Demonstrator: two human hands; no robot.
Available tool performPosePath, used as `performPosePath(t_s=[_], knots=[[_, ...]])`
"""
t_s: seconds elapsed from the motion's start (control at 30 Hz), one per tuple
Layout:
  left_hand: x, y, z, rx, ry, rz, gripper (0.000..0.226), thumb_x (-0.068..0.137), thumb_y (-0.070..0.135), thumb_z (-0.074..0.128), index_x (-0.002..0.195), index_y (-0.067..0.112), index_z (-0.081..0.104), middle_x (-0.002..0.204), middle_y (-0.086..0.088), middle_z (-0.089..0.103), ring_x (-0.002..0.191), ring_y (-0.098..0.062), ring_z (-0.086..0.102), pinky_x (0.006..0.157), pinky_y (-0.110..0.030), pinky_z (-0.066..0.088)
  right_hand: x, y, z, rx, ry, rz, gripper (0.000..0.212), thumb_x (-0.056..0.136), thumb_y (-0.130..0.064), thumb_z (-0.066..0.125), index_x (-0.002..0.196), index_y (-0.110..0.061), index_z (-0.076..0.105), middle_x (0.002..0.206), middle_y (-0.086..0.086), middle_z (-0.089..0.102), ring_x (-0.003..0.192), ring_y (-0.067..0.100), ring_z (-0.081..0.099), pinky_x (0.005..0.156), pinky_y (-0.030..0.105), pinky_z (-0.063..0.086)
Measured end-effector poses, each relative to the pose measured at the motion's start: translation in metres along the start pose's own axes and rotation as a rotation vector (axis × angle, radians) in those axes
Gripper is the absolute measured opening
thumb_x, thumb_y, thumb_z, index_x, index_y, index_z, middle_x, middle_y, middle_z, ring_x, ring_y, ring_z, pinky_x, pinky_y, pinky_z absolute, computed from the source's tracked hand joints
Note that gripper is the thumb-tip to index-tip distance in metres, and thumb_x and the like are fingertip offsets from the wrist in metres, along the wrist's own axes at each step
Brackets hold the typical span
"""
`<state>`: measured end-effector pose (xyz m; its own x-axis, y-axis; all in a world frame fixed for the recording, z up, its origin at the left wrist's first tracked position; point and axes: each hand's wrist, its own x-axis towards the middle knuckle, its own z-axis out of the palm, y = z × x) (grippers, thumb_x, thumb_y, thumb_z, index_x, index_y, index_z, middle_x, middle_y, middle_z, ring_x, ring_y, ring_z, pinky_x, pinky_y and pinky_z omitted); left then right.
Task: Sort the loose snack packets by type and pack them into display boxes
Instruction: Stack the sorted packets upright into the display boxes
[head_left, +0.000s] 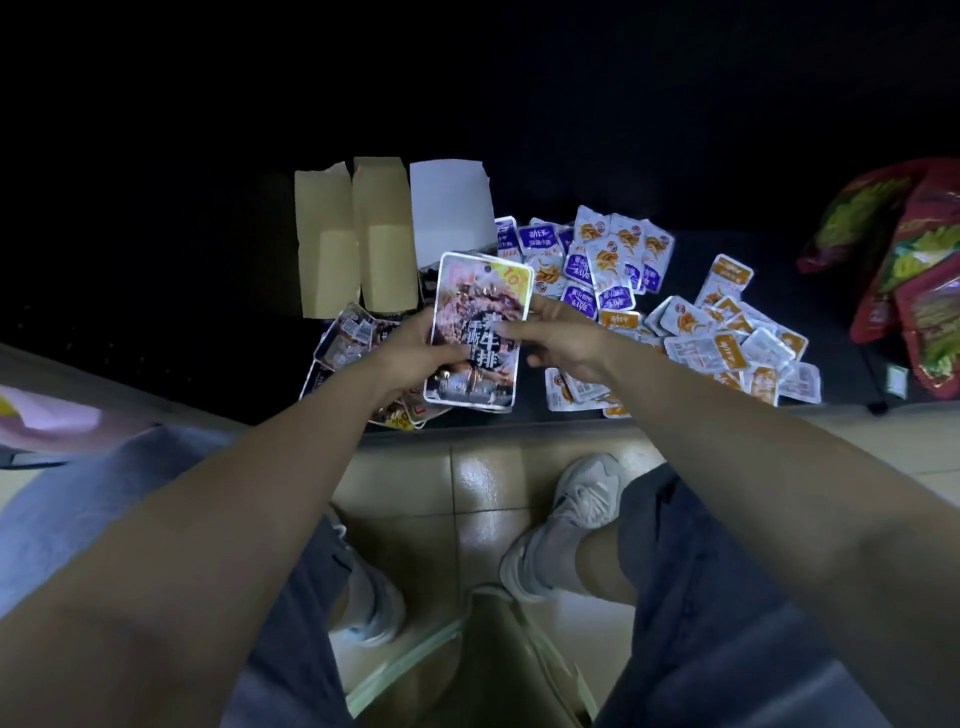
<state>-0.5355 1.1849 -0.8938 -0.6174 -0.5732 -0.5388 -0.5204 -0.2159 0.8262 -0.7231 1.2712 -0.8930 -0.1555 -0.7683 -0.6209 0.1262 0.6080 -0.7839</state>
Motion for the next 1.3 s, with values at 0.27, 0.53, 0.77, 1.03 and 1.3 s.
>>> performPosePath(t_s=[0.27, 0.53, 0.77, 1.03, 1.3], knots=[[0.034, 0.032, -0.027, 0.16, 0.327, 0.166, 0.055, 0.091, 0.017, 0.063, 0.139, 0.009, 0.036, 0.134, -0.014, 0.044, 0.119, -0.027, 0.048, 0.096, -0.033, 0.045, 0.029, -0.073, -0.027, 0.193, 0.186, -0.384, 0.022, 0.09, 0.005, 0.058, 0.11, -0.003, 0.053, 0.116, 0.018, 0.064, 0.101, 0.03, 0.066, 0.084, 0.036, 0.057], [0.055, 0.022, -0.039, 0.19, 0.286, 0.098, 0.069, 0.095, 0.012, 0.056, 0.151, 0.014, 0.017, 0.156, -0.008, 0.023, 0.14, -0.026, 0.028, 0.111, -0.039, 0.033, 0.073, -0.088, -0.013, 0.063, 0.256, -0.458, 0.025, 0.092, 0.006, 0.054, 0.115, -0.003, 0.052, 0.11, 0.015, 0.065, 0.11, 0.032, 0.062, 0.098, 0.041, 0.05], [0.061, 0.022, -0.037, 0.114, 0.207, 0.171, 0.083, 0.096, 0.001, 0.051, 0.154, 0.025, -0.003, 0.161, -0.002, 0.008, 0.146, -0.022, 0.015, 0.116, -0.036, 0.025, 0.096, -0.052, 0.001, -0.127, 0.261, -0.326, 0.025, 0.092, 0.008, 0.051, 0.086, -0.015, 0.055, 0.089, 0.005, 0.063, 0.084, 0.017, 0.059, 0.079, 0.029, 0.05], [0.078, 0.016, -0.026, 0.22, 0.173, 0.056, 0.054, 0.106, 0.022, 0.03, 0.154, 0.011, 0.008, 0.161, -0.007, 0.011, 0.147, -0.021, 0.015, 0.111, -0.022, 0.015, 0.116, -0.032, 0.001, -0.403, 0.385, -0.151, 0.037, 0.1, -0.023, 0.043, 0.135, -0.026, 0.054, 0.139, 0.009, 0.048, 0.124, 0.028, 0.047, 0.108, 0.039, 0.039], [0.078, 0.008, -0.023, 0.464, 0.21, 0.038, 0.066, 0.101, 0.028, 0.045, 0.154, 0.015, 0.009, 0.16, -0.004, -0.01, 0.147, -0.024, 0.004, 0.116, -0.03, 0.019, 0.099, -0.021, 0.003, -0.539, 0.279, -0.139, 0.061, 0.1, -0.032, 0.047, 0.153, -0.023, 0.019, 0.159, 0.004, -0.002, 0.146, 0.025, 0.011, 0.114, 0.034, 0.021]])
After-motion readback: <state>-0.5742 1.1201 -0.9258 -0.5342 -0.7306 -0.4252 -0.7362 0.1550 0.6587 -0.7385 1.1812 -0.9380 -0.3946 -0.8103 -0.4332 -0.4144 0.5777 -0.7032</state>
